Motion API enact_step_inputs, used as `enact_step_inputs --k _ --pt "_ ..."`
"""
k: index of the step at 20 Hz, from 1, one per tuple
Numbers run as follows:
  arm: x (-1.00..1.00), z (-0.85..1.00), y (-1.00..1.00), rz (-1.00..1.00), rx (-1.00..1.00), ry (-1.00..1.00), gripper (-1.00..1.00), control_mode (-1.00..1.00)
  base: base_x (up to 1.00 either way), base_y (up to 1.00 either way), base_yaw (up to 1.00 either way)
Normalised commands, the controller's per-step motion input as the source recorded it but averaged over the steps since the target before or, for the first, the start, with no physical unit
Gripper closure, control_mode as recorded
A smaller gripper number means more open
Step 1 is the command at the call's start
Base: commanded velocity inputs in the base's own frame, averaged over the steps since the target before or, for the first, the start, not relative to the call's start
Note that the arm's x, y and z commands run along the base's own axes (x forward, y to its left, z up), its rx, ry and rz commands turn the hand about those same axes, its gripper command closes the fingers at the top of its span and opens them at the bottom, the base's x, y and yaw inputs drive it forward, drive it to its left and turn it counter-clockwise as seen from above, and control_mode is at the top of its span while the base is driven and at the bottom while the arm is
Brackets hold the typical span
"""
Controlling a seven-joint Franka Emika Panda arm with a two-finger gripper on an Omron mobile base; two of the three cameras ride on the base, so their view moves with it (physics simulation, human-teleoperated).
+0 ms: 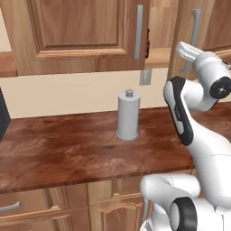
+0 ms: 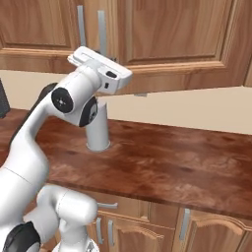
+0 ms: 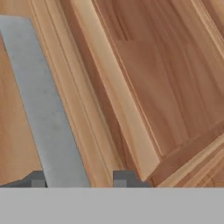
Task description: Move the condiment bottle and condiment bottle from the cabinet to the dining counter.
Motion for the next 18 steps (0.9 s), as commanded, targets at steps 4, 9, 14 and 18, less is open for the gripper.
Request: enact_step_inputs --k 4,9,14,18 --pt "-1.00 0.46 -1.00 -0.02 0.11 0.00 1.00 -1.00 0.00 0.00 0.00" --pt "-1.00 0.42 -1.00 -0.03 0.11 -0.01 1.00 -1.00 0.00 0.00 0.00" --pt "-1.00 0.36 -1.00 -0.04 0.12 -0.02 1.00 -1.00 0.00 0.00 0.00" --pt "-1.00 0.31 -1.00 -0.05 0.11 -0.03 1.00 -1.00 0.00 0.00 0.00"
